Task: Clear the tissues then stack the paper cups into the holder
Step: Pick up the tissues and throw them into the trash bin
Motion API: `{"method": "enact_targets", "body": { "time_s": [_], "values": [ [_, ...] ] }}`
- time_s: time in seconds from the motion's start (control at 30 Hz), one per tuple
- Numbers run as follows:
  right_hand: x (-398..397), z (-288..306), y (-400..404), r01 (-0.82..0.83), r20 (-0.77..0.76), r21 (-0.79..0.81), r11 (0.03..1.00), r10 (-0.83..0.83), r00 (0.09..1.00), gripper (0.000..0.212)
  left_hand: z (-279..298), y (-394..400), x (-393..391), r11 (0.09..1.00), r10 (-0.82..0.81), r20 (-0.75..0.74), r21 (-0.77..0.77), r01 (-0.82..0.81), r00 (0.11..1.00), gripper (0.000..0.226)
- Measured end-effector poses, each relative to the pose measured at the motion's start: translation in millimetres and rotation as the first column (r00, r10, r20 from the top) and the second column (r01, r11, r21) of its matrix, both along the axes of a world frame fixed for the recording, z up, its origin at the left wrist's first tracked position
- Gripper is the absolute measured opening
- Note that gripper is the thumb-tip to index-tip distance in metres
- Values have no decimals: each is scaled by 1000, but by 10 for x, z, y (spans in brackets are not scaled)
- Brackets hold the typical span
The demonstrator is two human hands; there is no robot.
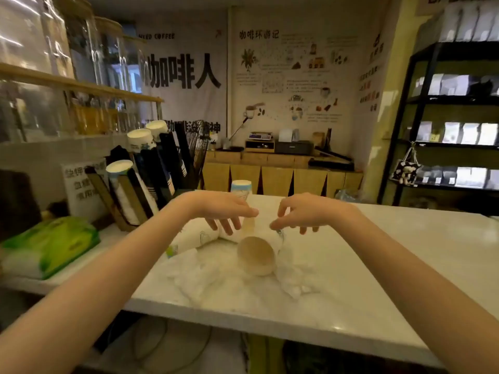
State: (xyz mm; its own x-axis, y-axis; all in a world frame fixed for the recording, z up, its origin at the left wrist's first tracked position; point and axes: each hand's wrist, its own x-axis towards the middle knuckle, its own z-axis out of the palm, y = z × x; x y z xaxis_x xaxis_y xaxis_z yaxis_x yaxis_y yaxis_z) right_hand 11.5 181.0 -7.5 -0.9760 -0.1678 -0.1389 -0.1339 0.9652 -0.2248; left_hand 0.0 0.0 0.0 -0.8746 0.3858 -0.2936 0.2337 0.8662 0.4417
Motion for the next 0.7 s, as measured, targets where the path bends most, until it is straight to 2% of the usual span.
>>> {"method": "enact_targets", "body": {
  "time_s": [0.17, 0.3, 0.47, 0.57, 0.7],
  "values": [
    [23, -357, 41, 27, 114, 52, 998, -33, 993, 51, -414, -83, -24, 982, 3, 27, -188, 2, 1000, 48],
    [61, -575, 71, 21, 126, 109, 994, -35, 991, 48, -704, -191, -20, 949, -21, -71, -315, -2, 997, 42],
    [43, -841, 89, 19, 128, 120, 993, -34, 991, 44, -954, -307, -67, 929, -11, -97, -369, -26, 995, 48],
    [7, -955, 102, 15, 69, 144, 989, -25, 997, 42, -1071, -348, -79, 926, -12, -98, -377, -26, 995, 50],
    [17, -1028, 124, 10, -34, 163, 987, -5, 999, 42, -1203, -418, -51, 945, -27, -222, -323, -47, 975, 42]
  ]
}}
